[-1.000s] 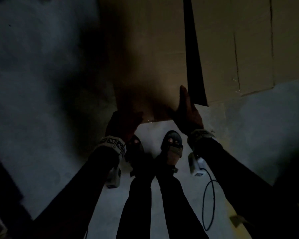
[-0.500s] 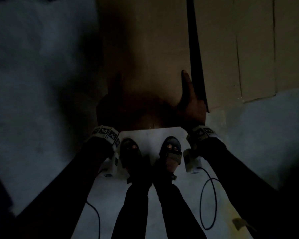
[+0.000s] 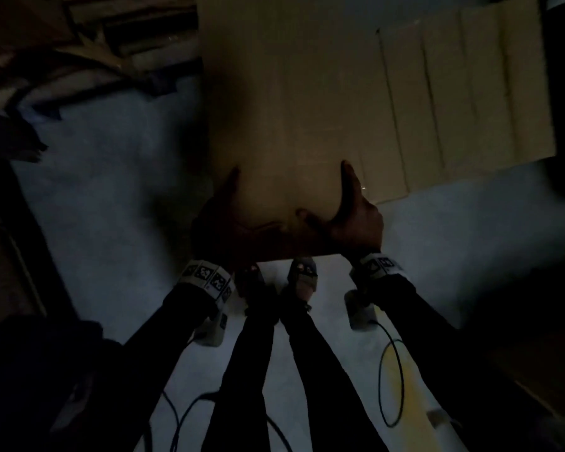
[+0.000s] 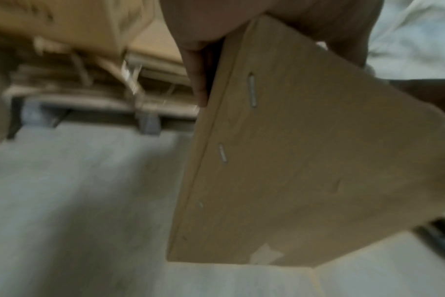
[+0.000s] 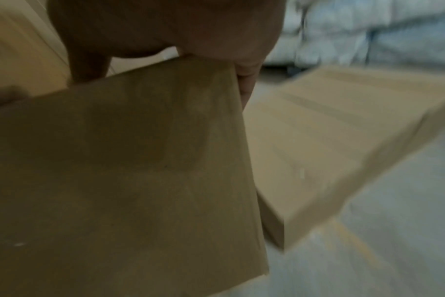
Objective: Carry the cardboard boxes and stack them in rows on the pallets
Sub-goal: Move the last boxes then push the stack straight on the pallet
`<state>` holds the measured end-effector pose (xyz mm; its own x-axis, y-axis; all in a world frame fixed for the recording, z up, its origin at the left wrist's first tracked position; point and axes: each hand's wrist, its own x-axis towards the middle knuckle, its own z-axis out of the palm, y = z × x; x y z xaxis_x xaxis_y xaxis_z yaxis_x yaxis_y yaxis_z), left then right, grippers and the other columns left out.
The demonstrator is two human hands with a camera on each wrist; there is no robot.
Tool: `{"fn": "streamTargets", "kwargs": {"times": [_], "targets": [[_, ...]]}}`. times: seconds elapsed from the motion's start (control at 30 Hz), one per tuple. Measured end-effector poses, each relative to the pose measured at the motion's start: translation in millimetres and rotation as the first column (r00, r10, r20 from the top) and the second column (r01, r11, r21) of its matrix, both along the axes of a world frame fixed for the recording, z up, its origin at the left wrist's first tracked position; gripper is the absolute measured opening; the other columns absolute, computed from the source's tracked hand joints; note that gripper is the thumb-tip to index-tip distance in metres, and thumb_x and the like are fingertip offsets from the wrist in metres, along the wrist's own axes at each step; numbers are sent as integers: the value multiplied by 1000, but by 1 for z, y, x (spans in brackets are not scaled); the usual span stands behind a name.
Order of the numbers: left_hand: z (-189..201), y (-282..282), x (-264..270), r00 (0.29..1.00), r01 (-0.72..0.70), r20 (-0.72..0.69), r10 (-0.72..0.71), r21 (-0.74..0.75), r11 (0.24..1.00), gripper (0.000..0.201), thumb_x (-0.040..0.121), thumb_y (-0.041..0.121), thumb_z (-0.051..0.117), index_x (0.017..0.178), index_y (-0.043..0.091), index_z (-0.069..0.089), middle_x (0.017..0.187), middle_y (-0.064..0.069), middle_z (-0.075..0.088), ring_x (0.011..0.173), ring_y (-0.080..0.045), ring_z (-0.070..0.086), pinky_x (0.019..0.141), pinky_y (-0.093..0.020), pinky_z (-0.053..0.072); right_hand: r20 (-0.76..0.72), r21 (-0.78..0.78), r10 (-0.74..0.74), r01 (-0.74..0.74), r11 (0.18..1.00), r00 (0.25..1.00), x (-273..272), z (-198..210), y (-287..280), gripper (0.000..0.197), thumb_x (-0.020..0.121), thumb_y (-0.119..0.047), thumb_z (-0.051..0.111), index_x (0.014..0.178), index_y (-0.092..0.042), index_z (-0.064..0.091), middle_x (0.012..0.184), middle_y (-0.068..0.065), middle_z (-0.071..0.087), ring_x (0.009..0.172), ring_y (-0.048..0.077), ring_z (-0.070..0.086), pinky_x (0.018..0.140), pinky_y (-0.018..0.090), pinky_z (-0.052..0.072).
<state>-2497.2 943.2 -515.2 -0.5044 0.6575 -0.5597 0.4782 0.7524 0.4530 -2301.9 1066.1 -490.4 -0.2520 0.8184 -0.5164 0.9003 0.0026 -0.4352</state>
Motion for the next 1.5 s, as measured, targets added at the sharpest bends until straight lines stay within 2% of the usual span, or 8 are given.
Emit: {"fn": "streamTargets", "kwargs": {"times": [0.17,0.33,0.57,0.77,1.03,1.2,1.4,1.5], "targets": [[143,13,16,992,-28,-118,38,86,996,130,49,94,70,155,58,2,152,-5,47,135,-33,51,109,-50,43,-92,102,15,-6,995,996,14,131,8,125,64,-93,65,161,-44,2,152,0,53,126,31,60,101,42,51],[249,4,25,979,-11,-190,67,282,959,122,50,87,78,153,36,39,152,4,51,138,-21,49,114,-37,38,-168,241,-25,66,968,985,32,237,-12,123,66,-90,67,162,-40,8,150,-2,54,124,25,63,99,37,52],[358,18,30,957,283,-208,-202,513,811,131,51,87,76,159,51,13,148,1,57,126,-21,61,101,-37,54,-273,402,-225,323,857,935,62,344,-64,113,69,-91,65,160,-47,14,152,-8,52,132,19,57,105,35,49],[419,14,76,886,464,-284,-367,566,682,128,48,86,78,157,56,17,153,-15,48,142,-33,42,114,-40,38,-372,501,-397,542,675,839,110,403,-122,111,66,-88,71,157,-50,19,151,-12,53,134,18,56,109,42,49],[499,-19,188,709,665,-377,-596,639,386,131,46,91,72,158,51,19,137,-14,61,120,-35,61,96,-42,51,-509,544,-568,753,371,647,210,473,-229,103,67,-79,77,152,-62,23,149,-8,55,130,15,56,109,39,48],[529,-89,270,606,684,-450,-656,715,142,129,51,93,70,160,39,28,135,-14,63,113,-32,66,86,-40,55,-549,614,-586,763,201,596,285,502,-331,104,68,-74,79,155,-55,26,151,-26,42,137,4,44,113,29,40],[540,-202,383,441,689,-461,-770,724,-39,129,55,101,59,162,40,20,149,-7,54,128,-27,59,91,-40,56,-575,673,-604,739,34,551,373,515,-483,107,69,-72,81,158,-40,32,159,-22,40,144,-1,41,115,38,45],[544,-270,444,380,676,-490,-785,726,-125,127,57,101,56,162,38,23,153,-7,50,131,-27,56,93,-41,53,-555,705,-652,708,-40,516,416,519,-568,107,69,-71,83,158,-39,33,158,-21,41,141,-1,44,112,33,47]]}}
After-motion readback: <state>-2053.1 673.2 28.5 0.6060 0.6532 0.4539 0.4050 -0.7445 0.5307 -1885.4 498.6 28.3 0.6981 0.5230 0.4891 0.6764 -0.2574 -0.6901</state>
